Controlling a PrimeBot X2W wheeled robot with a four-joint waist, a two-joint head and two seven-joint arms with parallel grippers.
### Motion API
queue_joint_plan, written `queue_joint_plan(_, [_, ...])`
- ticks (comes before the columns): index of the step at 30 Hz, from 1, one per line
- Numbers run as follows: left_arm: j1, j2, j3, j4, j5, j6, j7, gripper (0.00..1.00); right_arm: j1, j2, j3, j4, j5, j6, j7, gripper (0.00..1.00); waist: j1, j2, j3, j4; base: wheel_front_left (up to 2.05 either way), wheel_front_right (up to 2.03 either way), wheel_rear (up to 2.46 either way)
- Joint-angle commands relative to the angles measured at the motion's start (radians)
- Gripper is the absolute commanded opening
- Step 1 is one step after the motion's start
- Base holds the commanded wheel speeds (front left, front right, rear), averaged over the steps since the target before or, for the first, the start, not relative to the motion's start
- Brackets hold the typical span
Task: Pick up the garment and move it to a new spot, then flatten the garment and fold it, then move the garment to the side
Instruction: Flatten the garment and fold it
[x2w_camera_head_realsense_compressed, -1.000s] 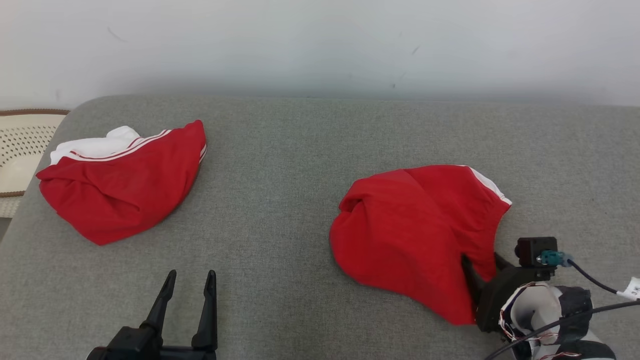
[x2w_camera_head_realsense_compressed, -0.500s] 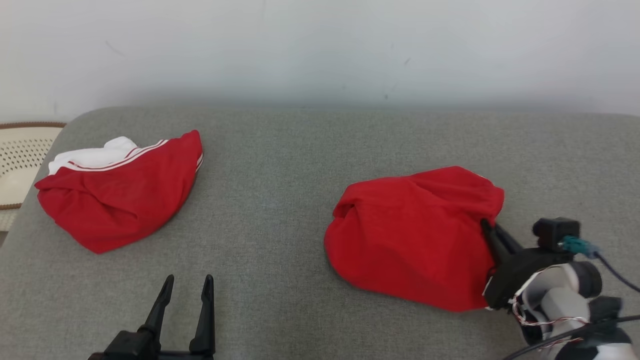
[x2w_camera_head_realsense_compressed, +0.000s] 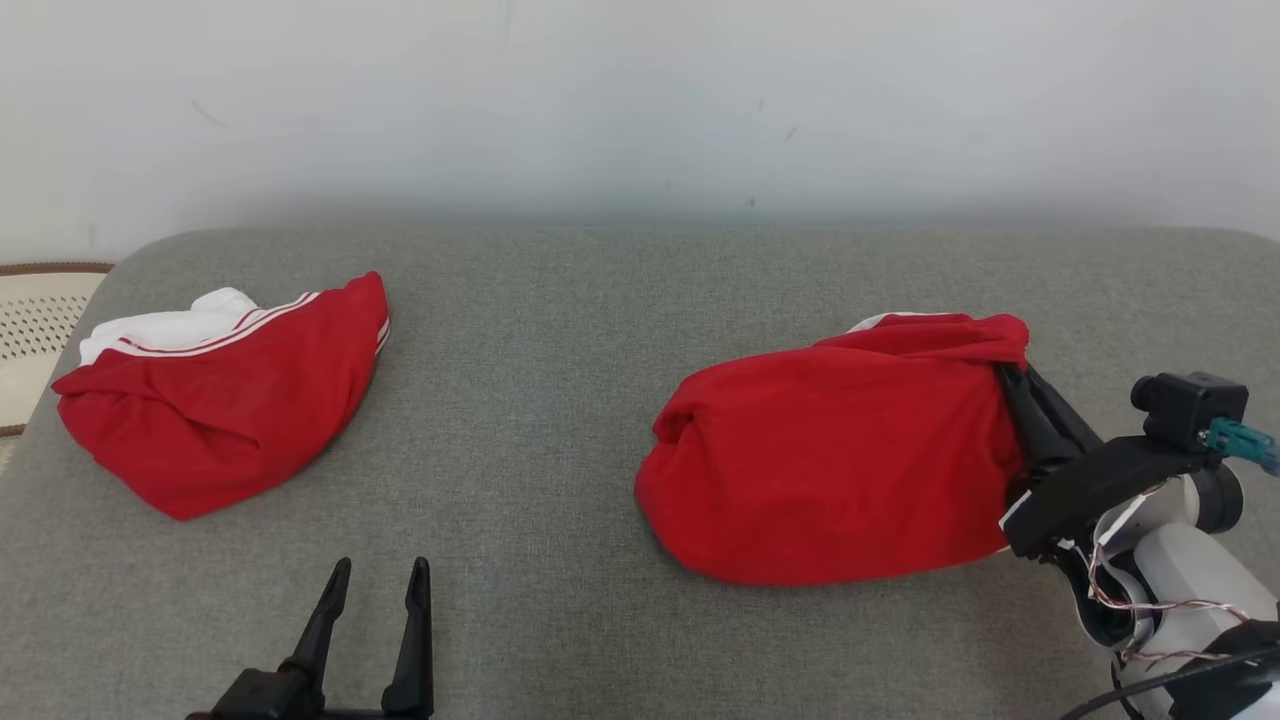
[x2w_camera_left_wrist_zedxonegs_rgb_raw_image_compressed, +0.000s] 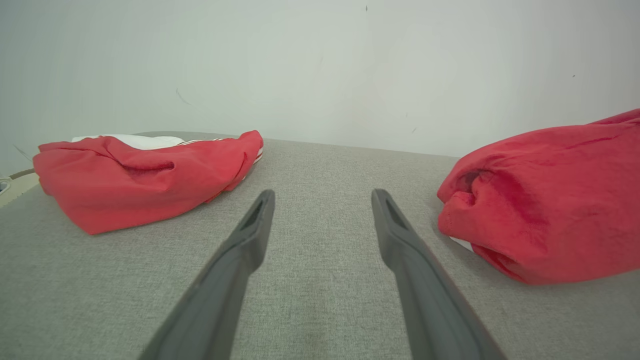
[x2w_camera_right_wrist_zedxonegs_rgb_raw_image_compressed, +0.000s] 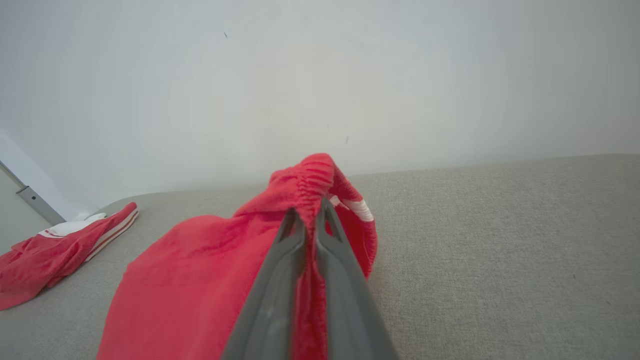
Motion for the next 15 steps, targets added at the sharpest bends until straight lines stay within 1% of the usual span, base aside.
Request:
queue_joint_plan(1, [0.007,0.001,-0.001,-0.004,-0.011,0.005,-0.003,1.00,-0.010,0.003,-0.007,-0.011,-0.013,-0.001,0.017,0.00,0.0000,0.0000,0.004,0.003,0.00,0.00,0.00])
queue_joint_plan(4, [0.001,0.001,-0.004,-0.003,-0.013,0.004,-0.003,1.00,-0.046,0.027,-0.011,-0.002,-0.037,-0.001,0.053,0.00,0.0000,0.0000,0.010,0.007,0.00,0.00,0.00])
queue_joint_plan(8, [-0.012,0.001,-0.009,0.001,-0.015,0.001,-0.003,1.00,-0.115,0.065,-0.013,0.042,-0.065,-0.001,0.096,0.00,0.0000,0.0000,0.020,0.018,0.00,0.00,0.00])
queue_joint_plan(11, [-0.021,0.001,-0.014,0.002,-0.017,0.001,-0.003,1.00,-0.176,0.095,-0.010,0.100,-0.072,-0.001,0.123,0.00,0.0000,0.0000,0.031,0.032,0.00,0.00,0.00])
queue_joint_plan(13, [-0.027,0.001,-0.017,0.003,-0.019,0.000,-0.003,1.00,-0.225,0.105,-0.002,0.144,-0.089,-0.001,0.128,0.00,0.0000,0.0000,0.042,0.044,0.00,0.00,0.00])
queue_joint_plan(15, [-0.034,0.001,-0.021,0.005,-0.017,-0.001,-0.003,1.00,-0.264,0.127,0.004,0.191,-0.083,0.000,0.132,0.00,0.0000,0.0000,0.055,0.058,0.00,0.00,0.00])
